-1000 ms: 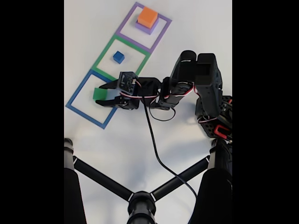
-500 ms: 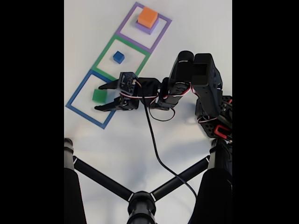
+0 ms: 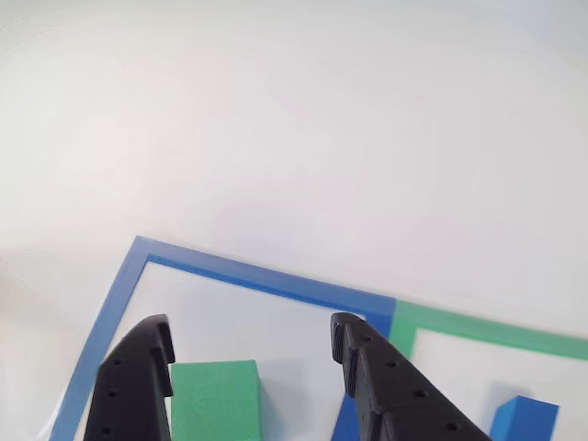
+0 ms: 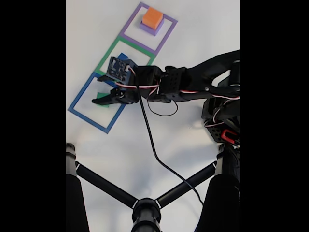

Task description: Tower of hanoi

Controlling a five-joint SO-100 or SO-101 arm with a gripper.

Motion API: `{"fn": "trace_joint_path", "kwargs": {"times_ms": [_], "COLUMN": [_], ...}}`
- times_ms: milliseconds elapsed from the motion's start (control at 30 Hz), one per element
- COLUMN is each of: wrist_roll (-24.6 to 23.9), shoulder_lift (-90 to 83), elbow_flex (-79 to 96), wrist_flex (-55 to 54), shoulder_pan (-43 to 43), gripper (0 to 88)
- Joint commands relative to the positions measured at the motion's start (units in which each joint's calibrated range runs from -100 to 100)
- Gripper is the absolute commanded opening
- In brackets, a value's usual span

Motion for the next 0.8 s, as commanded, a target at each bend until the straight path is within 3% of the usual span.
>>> {"fn": "trace_joint_path", "kwargs": {"times_ms": [0, 167, 400, 600, 767], "wrist_roll": [0.0, 0.0, 0.0, 0.0, 0.0], "shoulder_lift": [-15.5, -24.1, -26.0, -24.0, -24.1], "elbow_flex": [-6.8, -14.7, -36.7, -52.8, -55.9], "wrist_flex": [26.9, 50.2, 80.3, 93.7, 97.4], "shoulder_pan": [4.1, 9.6, 17.6, 22.6, 25.5], "gripper": [8.4, 0.4, 0.0, 0.0, 0.5]}}
